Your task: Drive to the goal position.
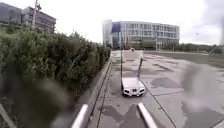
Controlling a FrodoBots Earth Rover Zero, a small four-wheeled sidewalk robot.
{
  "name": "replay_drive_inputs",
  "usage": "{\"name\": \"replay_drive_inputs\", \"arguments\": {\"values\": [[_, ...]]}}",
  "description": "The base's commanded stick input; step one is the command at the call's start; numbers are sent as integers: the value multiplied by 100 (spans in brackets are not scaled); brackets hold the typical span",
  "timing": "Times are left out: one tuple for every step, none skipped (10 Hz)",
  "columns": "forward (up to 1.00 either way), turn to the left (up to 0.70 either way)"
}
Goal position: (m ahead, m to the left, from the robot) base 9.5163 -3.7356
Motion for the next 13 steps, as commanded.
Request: {"name": "replay_drive_inputs", "arguments": {"values": [[0, 0], [0, 0], [0, 0], [0, 0], [-31, -12], [-70, -27], [-70, -27], [-70, -27], [-70, -27], [-70, -27], [-70, -27], [-70, -27], [-70, -27]]}}
